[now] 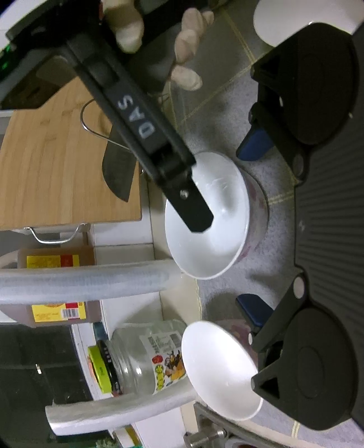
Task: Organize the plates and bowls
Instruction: 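Carry the held white bowl with the right gripper toward the pink-flowered bowl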
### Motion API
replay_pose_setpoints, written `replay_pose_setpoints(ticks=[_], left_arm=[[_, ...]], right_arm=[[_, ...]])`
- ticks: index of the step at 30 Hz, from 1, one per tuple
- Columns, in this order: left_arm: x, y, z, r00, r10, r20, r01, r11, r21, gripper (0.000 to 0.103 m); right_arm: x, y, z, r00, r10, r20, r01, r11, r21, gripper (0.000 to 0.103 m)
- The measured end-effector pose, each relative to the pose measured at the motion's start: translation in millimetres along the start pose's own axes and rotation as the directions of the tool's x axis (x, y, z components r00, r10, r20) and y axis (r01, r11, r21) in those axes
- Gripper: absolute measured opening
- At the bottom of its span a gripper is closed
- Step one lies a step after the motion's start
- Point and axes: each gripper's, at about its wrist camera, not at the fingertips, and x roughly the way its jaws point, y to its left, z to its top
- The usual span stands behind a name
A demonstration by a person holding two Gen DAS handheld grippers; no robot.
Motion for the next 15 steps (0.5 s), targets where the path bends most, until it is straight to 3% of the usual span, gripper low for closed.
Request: replay_pose_setpoints(ticks=[15], left_arm=[[8.0, -0.5, 5.1, 0.999, -0.041, 0.016, 0.041, 0.999, 0.002, 0.092]], right_arm=[[10.5, -0.5, 2.9, 1.000, 0.015, -0.014, -0.015, 1.000, 0.001, 0.081]])
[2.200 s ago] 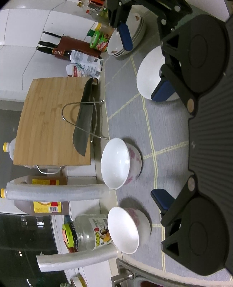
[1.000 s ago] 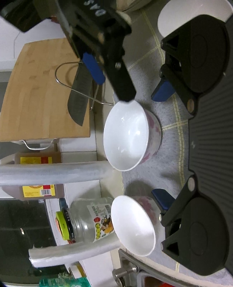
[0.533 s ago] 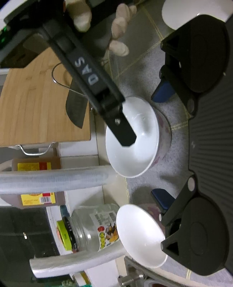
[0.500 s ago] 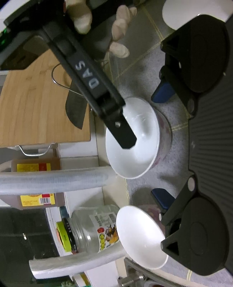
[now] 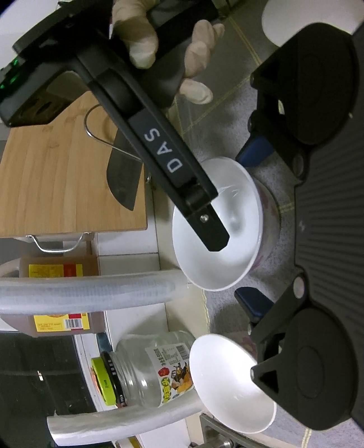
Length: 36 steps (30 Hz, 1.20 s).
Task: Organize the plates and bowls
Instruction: 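Carry the held white bowl with the right gripper toward the pink-flowered bowl, then lower the held bowl into the pink-flowered bowl with the right gripper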
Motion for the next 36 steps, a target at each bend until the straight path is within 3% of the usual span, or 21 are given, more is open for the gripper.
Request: replay_pose_setpoints(ticks=[20, 36], left_arm=[[-3.0, -1.7, 2.6, 1.000, -0.018, 0.007, 0.018, 1.000, 0.006, 0.089], [-51.4, -28.5, 17.9, 0.998, -0.049, 0.036, 0.049, 0.999, 0.019, 0.089]], right_arm=[[-4.0, 6.7, 0.9, 1.000, -0.005, -0.001, 0.005, 1.000, -0.013, 0.080], [-62.4, 31.7, -13.7, 1.000, -0.014, 0.024, 0.015, 0.998, -0.055, 0.080]])
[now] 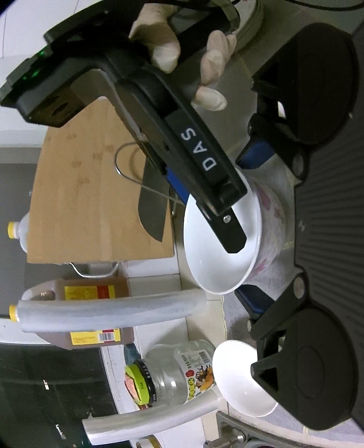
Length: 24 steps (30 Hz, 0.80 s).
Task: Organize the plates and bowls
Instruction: 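Lower the held bowl into the pink-flowered bowl with the right gripper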
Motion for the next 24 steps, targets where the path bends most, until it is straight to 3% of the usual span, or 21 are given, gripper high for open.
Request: replay_pose_setpoints(ticks=[24], left_arm=[[-59.6, -62.1, -17.6, 0.997, -0.074, -0.032, 0.075, 0.997, 0.029, 0.089]], right_arm=[[-89.5, 46.3, -60.8, 0.998, -0.034, 0.052, 0.035, 0.999, -0.023, 0.080]])
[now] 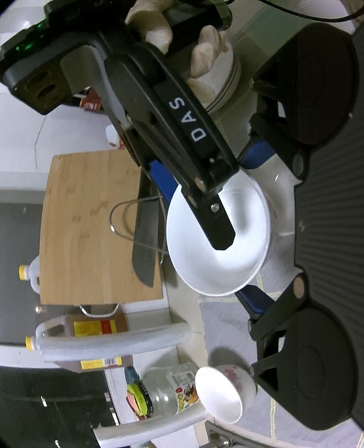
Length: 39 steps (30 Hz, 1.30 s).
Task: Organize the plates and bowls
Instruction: 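Lower the held bowl into the pink-flowered bowl with the right gripper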
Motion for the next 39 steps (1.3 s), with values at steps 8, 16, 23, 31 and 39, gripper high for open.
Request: replay_pose_setpoints(ticks=[8, 16, 23, 31, 39], left_arm=[[-2.8, -15.4, -14.0, 0.998, -0.045, -0.039, 0.045, 0.999, -0.002, 0.089], [-2.4, -24.5, -21.5, 0.996, -0.069, -0.061, 0.070, 0.998, 0.001, 0.089], [-2.8, -28.3, -24.1, 0.994, -0.083, -0.071, 0.084, 0.996, 0.003, 0.089], [0.4, -31.2, -25.0, 0.992, -0.089, -0.092, 0.091, 0.996, 0.013, 0.089], [4.7, -34.4, -26.8, 0.991, -0.078, -0.112, 0.084, 0.995, 0.050, 0.089]], right_arm=[[-8.6, 1.0, -25.8, 1.000, 0.000, -0.017, 0.001, 0.998, 0.060, 0.080], [-10.6, 2.2, -40.8, 0.999, -0.024, -0.041, 0.027, 0.996, 0.084, 0.080], [-12.8, 2.2, -47.1, 0.998, -0.028, -0.053, 0.033, 0.994, 0.099, 0.080], [-8.6, -0.8, -54.2, 0.997, -0.027, -0.073, 0.036, 0.992, 0.123, 0.080], [-3.9, -4.7, -57.7, 0.996, -0.022, -0.086, 0.035, 0.989, 0.142, 0.080]])
